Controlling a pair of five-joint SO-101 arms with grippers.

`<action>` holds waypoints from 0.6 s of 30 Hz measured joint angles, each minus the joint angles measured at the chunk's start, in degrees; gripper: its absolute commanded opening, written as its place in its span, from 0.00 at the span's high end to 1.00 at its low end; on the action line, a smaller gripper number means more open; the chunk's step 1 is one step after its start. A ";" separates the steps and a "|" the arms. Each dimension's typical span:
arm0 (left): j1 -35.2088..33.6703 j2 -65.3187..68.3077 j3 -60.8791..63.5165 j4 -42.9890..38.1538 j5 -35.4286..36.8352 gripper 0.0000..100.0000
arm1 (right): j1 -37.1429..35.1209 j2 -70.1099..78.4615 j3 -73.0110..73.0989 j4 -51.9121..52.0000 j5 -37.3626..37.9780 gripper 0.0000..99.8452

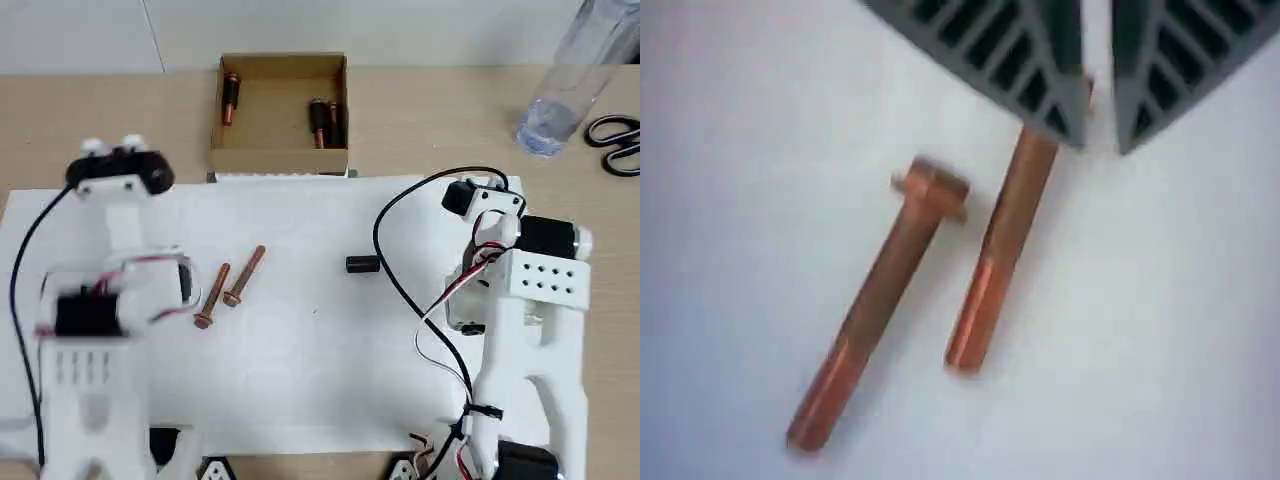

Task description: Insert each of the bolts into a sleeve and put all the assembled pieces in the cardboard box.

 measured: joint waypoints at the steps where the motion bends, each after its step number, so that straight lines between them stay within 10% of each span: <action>1: 0.00 3.87 -2.55 1.76 0.00 0.99 | 0.35 0.00 0.00 0.00 0.00 1.00; 18: 7.65 34.64 -20.92 11.34 -11.69 0.99 | 0.70 0.00 0.00 -1.58 0.00 1.00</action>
